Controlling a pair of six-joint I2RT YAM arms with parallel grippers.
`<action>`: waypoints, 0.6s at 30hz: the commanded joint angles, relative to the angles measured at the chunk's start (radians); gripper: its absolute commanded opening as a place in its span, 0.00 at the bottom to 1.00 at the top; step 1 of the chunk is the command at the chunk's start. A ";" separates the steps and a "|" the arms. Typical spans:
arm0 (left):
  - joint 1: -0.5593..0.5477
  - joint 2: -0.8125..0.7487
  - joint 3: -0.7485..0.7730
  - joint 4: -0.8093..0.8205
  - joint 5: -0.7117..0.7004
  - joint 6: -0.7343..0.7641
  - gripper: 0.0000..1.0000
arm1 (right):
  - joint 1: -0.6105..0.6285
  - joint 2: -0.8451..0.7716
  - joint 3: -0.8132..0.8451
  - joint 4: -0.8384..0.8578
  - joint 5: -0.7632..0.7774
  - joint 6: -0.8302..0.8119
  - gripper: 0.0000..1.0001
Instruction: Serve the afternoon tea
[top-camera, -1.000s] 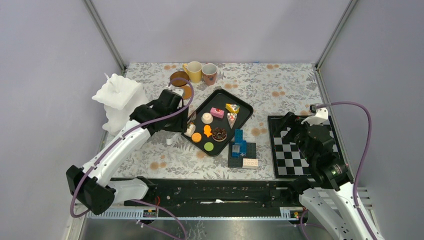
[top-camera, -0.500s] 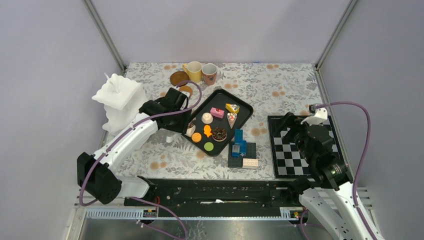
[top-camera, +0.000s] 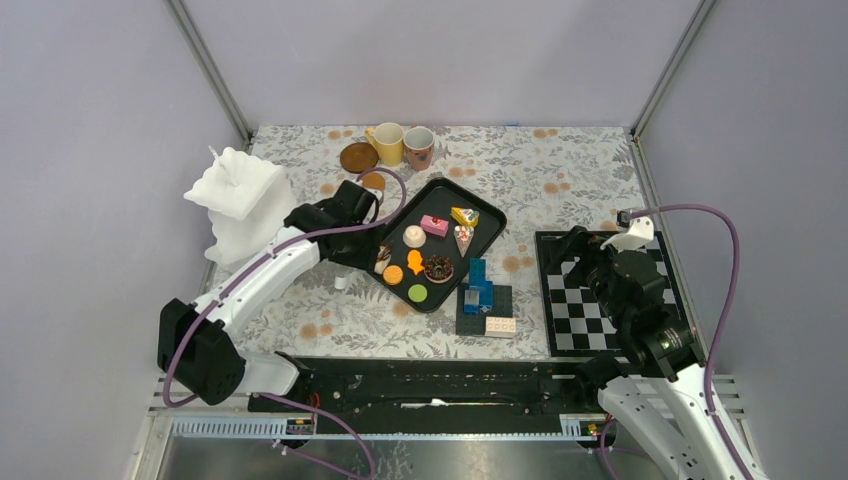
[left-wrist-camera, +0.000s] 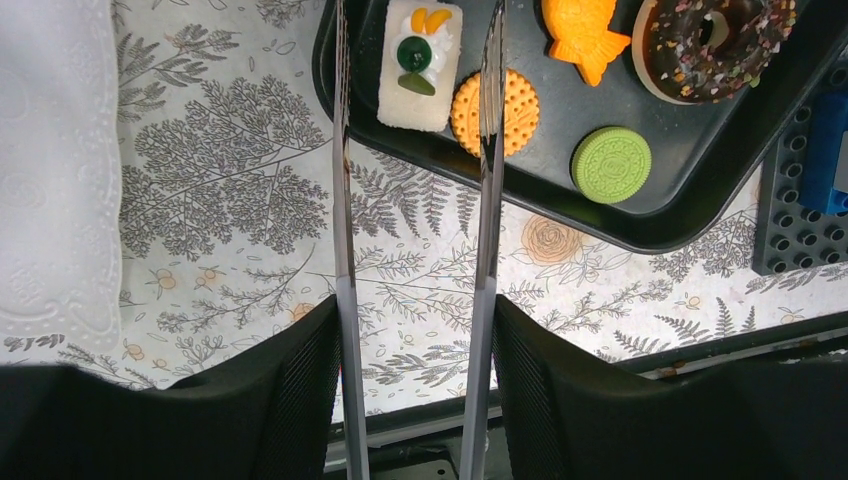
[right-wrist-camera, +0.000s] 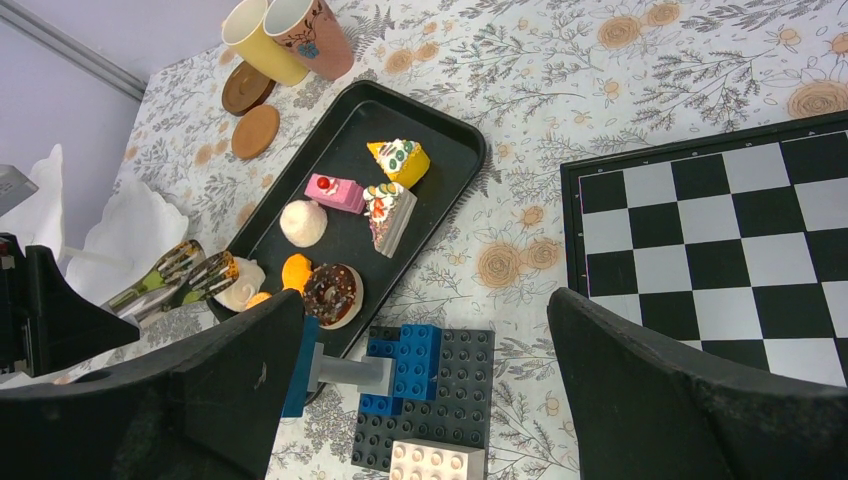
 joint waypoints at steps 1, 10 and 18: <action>0.005 -0.001 -0.014 0.045 0.027 0.009 0.54 | 0.007 -0.001 -0.001 0.047 -0.009 -0.003 0.98; 0.005 0.015 -0.034 0.053 0.027 0.003 0.50 | 0.007 -0.004 -0.010 0.054 -0.017 0.002 0.98; 0.005 0.036 -0.035 0.080 0.028 0.006 0.43 | 0.007 -0.009 -0.019 0.052 -0.020 0.006 0.99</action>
